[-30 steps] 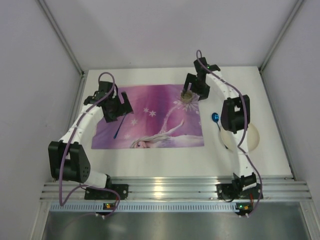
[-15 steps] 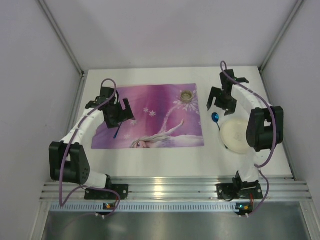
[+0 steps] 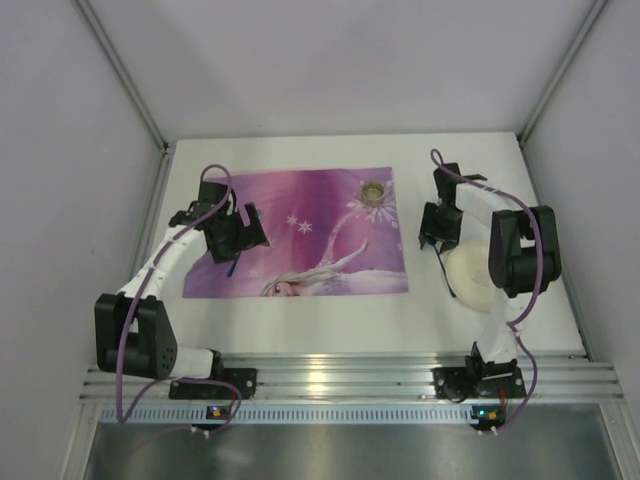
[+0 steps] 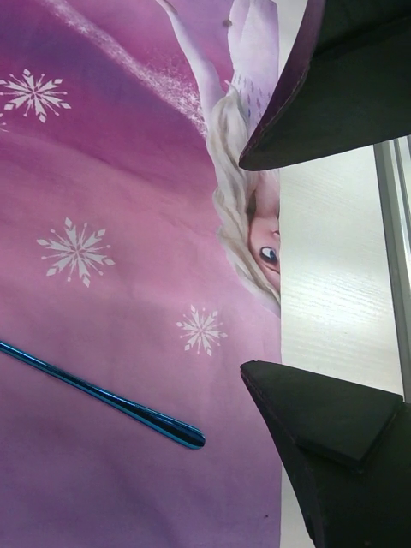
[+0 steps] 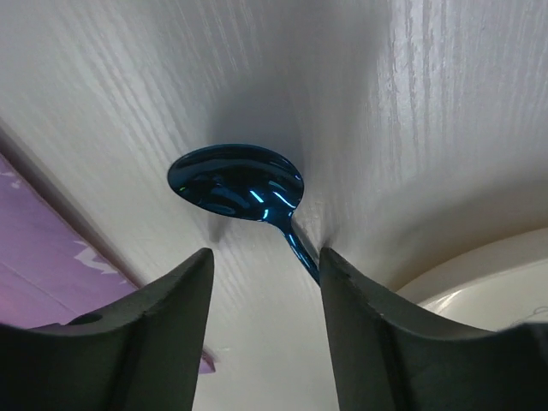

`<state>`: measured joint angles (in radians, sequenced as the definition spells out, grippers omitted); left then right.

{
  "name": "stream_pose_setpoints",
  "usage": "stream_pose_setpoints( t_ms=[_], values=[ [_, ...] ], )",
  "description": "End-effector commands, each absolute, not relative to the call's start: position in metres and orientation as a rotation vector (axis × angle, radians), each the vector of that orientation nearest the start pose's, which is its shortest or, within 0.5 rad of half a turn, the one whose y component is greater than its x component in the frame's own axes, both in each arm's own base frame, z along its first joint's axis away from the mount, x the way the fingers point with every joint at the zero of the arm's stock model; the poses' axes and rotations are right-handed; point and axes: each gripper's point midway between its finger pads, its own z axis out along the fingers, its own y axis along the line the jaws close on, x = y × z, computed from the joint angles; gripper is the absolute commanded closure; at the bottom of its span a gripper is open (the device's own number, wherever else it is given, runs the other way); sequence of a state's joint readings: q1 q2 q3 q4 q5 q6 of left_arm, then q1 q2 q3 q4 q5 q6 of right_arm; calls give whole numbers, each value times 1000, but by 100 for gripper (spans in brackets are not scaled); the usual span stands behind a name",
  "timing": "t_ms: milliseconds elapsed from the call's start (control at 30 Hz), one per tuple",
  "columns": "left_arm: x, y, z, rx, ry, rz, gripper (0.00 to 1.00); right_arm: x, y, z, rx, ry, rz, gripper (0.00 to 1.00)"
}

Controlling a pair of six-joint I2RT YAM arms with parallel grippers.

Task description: Set the dinner table for one person

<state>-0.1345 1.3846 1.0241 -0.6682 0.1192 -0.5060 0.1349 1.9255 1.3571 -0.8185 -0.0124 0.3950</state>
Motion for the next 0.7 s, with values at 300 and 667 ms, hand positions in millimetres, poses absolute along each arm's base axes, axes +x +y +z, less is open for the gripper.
stream_pose_setpoints(
  t_ms=[300,667],
  values=[
    [319,-86,116,-443,2551,-406,2,337,57,3,363,2966,11,76],
    [322,-87,112,-446,2556,-413,2,357,59,20,275,2928,-29,100]
  ],
)
